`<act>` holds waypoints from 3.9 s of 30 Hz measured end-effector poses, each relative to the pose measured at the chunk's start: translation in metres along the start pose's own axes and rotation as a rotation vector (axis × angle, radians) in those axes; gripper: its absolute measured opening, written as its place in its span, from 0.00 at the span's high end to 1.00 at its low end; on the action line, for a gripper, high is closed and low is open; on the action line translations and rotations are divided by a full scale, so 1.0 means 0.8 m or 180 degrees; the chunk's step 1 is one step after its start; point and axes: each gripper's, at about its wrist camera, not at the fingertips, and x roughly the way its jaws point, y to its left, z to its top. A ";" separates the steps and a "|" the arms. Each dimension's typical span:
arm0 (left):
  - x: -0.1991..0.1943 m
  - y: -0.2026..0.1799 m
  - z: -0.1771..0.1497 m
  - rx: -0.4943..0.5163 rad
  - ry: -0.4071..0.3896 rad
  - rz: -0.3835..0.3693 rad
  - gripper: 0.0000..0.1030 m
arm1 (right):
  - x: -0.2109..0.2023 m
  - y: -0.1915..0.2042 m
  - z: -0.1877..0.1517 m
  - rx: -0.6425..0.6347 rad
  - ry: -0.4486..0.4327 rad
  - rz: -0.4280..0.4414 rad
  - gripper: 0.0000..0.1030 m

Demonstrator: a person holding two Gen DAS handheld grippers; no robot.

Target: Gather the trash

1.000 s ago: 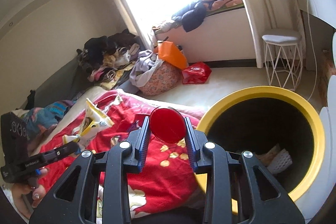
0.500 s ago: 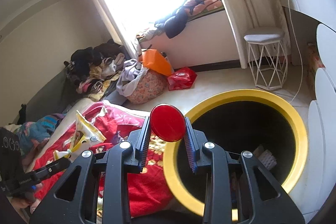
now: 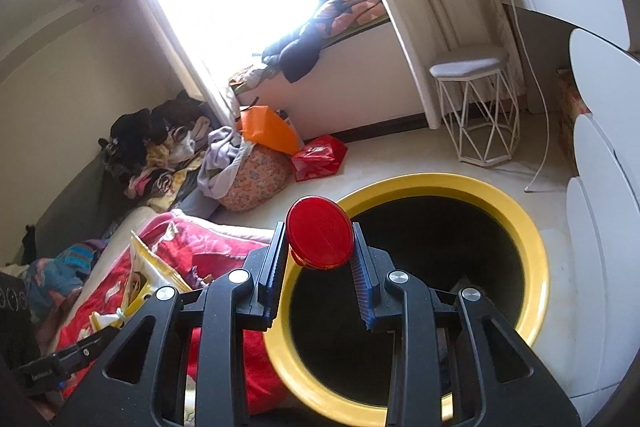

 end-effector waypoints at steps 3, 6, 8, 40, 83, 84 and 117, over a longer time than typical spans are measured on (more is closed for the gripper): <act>0.006 -0.006 0.000 0.0020 0.0023 -0.0022 0.83 | 0.000 -0.009 0.001 0.0055 -0.0007 -0.0033 0.72; 0.012 -0.012 -0.002 0.0047 0.0053 -0.0042 0.83 | -0.001 -0.016 0.001 0.0076 -0.0008 -0.0080 0.72; 0.017 -0.016 -0.003 0.0062 0.0082 -0.0053 0.83 | 0.000 -0.022 0.000 0.0087 -0.0011 -0.0122 0.72; 0.126 -0.064 0.012 0.0186 0.0470 -0.0093 0.82 | 0.002 -0.082 -0.006 0.0477 0.0063 -0.0436 0.69; -0.031 0.034 0.031 -0.0148 -0.0610 0.0541 0.10 | 0.008 0.083 -0.029 -0.0532 0.0061 0.0007 0.23; -0.033 0.037 0.031 -0.0163 -0.0618 0.0554 0.10 | 0.008 0.085 -0.031 -0.0541 0.0069 0.0016 0.23; -0.029 0.200 0.033 -0.0996 -0.0444 0.0936 0.34 | 0.150 0.223 -0.133 -0.0981 0.1356 0.0724 0.43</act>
